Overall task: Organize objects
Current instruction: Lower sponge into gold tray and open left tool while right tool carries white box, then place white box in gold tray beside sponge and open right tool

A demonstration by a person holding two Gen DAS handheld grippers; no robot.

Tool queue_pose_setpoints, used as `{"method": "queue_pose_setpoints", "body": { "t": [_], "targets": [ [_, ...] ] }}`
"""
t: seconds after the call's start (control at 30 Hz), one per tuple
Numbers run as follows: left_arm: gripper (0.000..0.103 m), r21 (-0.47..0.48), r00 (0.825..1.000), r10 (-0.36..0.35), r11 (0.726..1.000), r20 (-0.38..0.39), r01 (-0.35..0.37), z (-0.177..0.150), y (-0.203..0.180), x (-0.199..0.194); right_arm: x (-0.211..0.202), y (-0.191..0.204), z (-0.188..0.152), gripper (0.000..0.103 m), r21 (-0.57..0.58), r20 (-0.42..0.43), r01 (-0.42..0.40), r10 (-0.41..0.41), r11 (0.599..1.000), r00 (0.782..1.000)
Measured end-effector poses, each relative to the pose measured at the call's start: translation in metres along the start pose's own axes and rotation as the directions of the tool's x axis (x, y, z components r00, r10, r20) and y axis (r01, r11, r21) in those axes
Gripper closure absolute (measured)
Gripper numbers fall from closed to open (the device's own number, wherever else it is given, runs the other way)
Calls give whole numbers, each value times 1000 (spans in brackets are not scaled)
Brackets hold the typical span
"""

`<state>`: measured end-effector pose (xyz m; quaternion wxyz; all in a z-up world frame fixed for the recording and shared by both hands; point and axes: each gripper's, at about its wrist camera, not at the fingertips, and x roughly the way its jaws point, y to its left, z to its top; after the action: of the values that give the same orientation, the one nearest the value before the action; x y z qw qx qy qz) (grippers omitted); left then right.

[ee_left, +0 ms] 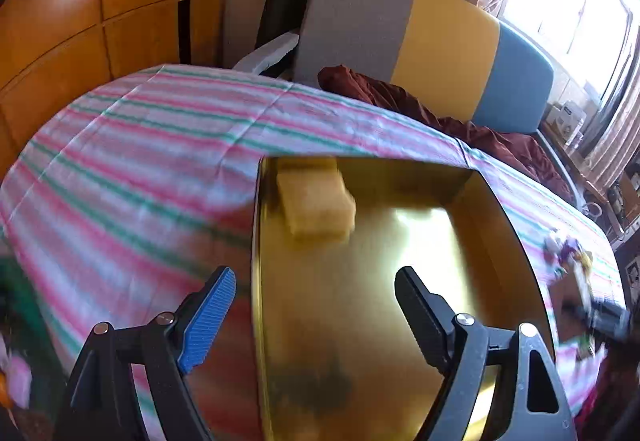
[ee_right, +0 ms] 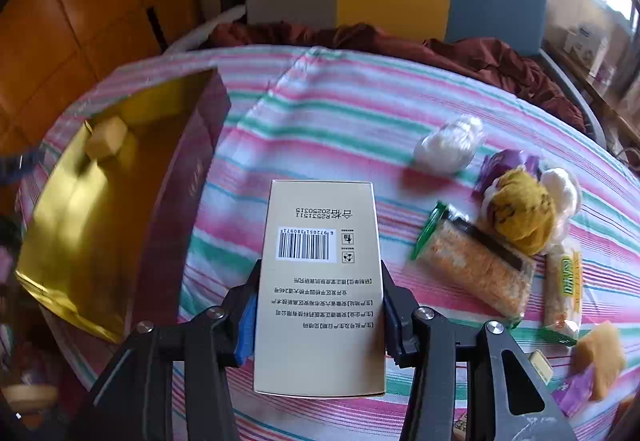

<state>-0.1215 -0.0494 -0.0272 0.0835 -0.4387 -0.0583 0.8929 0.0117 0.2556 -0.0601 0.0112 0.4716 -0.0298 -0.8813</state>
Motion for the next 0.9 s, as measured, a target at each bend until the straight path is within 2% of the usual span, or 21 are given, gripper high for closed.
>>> {"method": "queue_pose_setpoints", "body": {
  "t": [0.1,0.23,0.33,0.4,0.53,0.63,0.7,0.77,0.9],
  "targets": [
    [21,-30,1000,-13,999,-13,12,-20,7,-12,-21,15,14,53,19,60,-35,33,999,998],
    [27,-103,998,-35,994,-60,29,-39,21,-18,-32,66,36,52,-22,73,-162,164,986,984],
    [31,-163,992,-93,984,-86,78,-49,35,-20,-21,116,49,52,-60,26,-254,256,965,966],
    [33,-169,992,-104,982,-76,90,-52,42,-26,-4,150,55,52,-67,-31,-310,308,948,951],
    [33,-207,993,-102,974,-52,89,-56,60,-36,45,206,66,52,-17,-161,-358,350,934,923],
    [38,-242,995,-98,966,-31,87,-58,74,-39,73,236,73,52,35,-214,-357,355,934,910],
    [39,-251,996,-88,965,-32,77,-59,78,-37,88,245,79,50,89,-225,-384,394,919,891],
    [39,-253,995,-92,964,-33,81,-60,79,-36,96,253,82,40,144,-227,-426,449,893,864],
    [39,-242,994,-91,967,-55,75,-64,73,-31,87,257,81,39,124,-203,-438,454,891,867]
  ]
}}
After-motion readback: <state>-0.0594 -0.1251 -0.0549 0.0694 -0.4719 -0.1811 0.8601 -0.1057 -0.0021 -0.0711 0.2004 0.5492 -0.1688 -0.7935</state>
